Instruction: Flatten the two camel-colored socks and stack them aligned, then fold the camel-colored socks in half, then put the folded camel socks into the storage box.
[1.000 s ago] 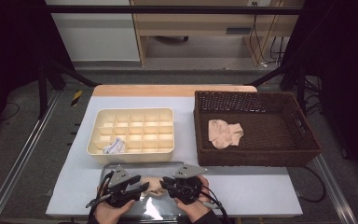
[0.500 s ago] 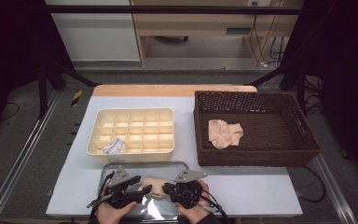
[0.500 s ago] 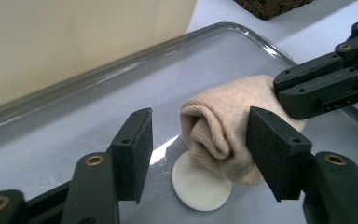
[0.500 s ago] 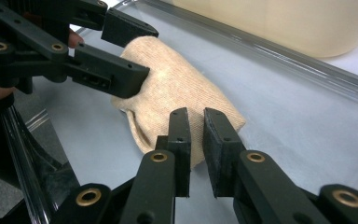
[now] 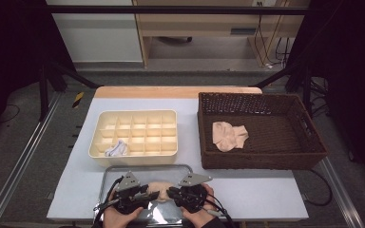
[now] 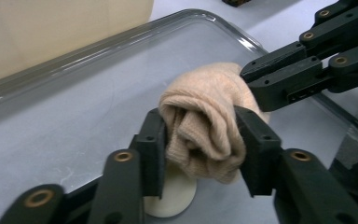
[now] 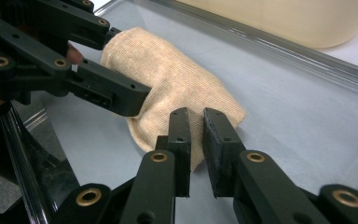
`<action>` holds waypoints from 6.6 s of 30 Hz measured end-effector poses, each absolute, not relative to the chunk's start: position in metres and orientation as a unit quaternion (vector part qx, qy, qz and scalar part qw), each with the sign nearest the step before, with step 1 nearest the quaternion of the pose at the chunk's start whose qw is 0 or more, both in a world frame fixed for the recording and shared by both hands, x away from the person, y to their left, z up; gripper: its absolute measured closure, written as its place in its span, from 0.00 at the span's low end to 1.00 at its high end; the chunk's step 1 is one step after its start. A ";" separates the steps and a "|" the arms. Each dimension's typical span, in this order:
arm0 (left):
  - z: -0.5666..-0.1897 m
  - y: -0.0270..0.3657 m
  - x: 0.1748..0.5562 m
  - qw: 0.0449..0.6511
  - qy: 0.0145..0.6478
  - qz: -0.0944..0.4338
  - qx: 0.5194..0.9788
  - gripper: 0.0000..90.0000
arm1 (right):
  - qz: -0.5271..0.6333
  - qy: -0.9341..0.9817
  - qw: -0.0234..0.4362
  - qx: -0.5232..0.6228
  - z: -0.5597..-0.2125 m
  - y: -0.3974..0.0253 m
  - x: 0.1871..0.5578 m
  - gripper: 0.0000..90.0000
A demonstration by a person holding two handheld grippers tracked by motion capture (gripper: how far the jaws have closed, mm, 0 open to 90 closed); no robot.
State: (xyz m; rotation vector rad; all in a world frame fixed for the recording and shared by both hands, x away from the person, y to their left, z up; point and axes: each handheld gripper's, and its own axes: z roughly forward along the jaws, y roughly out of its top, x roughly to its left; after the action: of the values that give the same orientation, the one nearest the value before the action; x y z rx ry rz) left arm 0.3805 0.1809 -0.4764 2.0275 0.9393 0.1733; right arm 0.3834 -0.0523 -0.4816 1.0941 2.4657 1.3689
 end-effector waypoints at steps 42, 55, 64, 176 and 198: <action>-0.422 0.231 0.392 0.461 0.397 0.138 0.781 0.73 | 0.431 0.754 0.182 0.461 -0.461 -0.169 0.387 0.64; -0.399 0.234 0.403 0.459 0.395 0.158 0.780 0.73 | 0.423 0.743 0.200 0.479 -0.461 -0.191 0.380 0.61; -0.381 0.232 0.419 0.442 0.397 0.177 0.784 0.73 | 0.420 0.740 0.200 0.485 -0.462 -0.197 0.379 0.61; -0.405 0.246 0.436 0.449 0.376 0.213 0.782 0.50 | 0.435 0.736 0.194 0.481 -0.460 -0.199 0.377 0.63; -0.453 0.275 0.386 0.467 0.439 0.203 0.740 0.28 | 0.471 0.712 0.212 0.475 -0.440 -0.199 0.372 0.50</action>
State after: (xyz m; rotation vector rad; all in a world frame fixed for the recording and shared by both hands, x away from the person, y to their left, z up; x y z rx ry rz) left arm 0.3860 0.2749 -0.4528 1.8171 1.0770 0.4988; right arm 0.3720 -0.1990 -0.4403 1.3195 1.9790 1.3083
